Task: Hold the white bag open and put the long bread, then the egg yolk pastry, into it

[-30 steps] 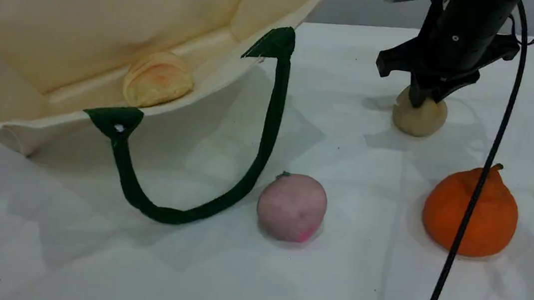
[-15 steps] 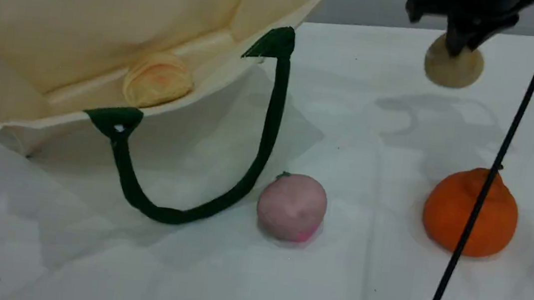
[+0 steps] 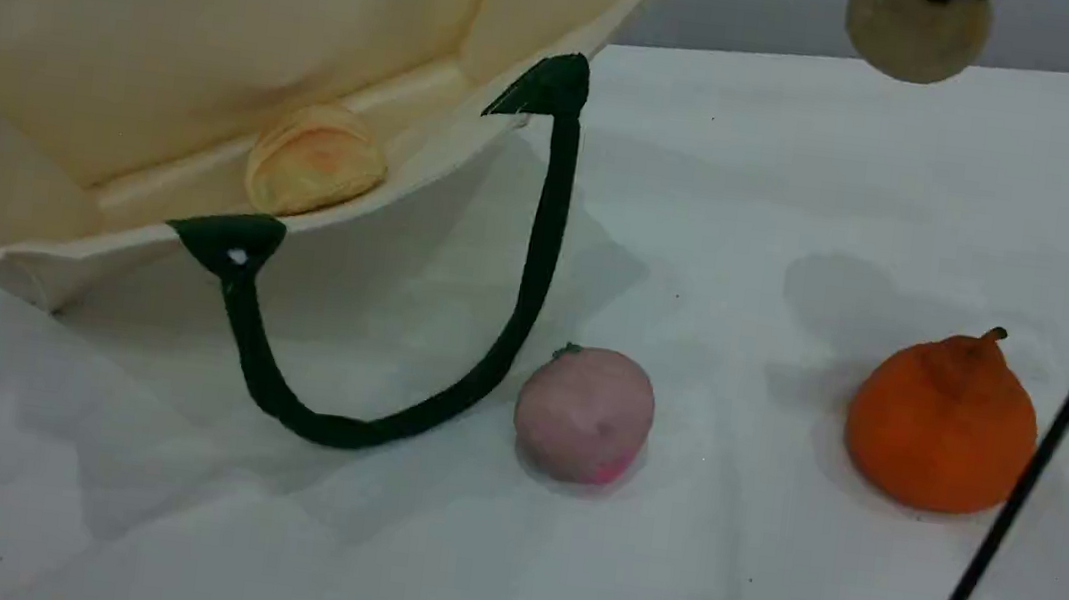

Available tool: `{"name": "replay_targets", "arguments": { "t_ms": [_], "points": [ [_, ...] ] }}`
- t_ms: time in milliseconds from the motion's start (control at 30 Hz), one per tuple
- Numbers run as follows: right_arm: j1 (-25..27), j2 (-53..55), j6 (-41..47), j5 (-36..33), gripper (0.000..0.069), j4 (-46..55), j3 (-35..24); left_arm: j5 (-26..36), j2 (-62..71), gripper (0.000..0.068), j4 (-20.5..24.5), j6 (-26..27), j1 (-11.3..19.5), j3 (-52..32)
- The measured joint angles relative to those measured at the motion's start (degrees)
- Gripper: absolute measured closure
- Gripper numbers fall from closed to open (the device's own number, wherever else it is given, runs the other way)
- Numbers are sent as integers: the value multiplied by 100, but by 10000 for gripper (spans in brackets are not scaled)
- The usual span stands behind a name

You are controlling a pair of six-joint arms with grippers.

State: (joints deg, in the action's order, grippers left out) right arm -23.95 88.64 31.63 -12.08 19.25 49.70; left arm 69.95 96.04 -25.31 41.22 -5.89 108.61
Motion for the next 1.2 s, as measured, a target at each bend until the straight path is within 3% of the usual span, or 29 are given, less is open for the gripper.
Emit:
{"name": "replay_targets", "arguments": {
  "t_ms": [133, 433, 733, 900, 1200],
  "points": [
    [-427, -524, 272, 185, 618, 0, -551, 0, 0, 603, -11, 0, 0, 0],
    [-1678, -457, 874, 1064, 618, -10, -551, 0, 0, 603, -10, -159, 0, 0],
    [-1733, -124, 986, 1537, 618, -23, -429, 0, 5, 603, -12, -117, 0, 0],
    [-2049, -5, 986, 1854, 621, -23, -375, 0, 20, 603, -23, -145, 0, 0],
    [-2290, 733, 977, 1863, 626, 39, 427, 0, 45, 603, -55, -207, 0, 0]
  ]
}}
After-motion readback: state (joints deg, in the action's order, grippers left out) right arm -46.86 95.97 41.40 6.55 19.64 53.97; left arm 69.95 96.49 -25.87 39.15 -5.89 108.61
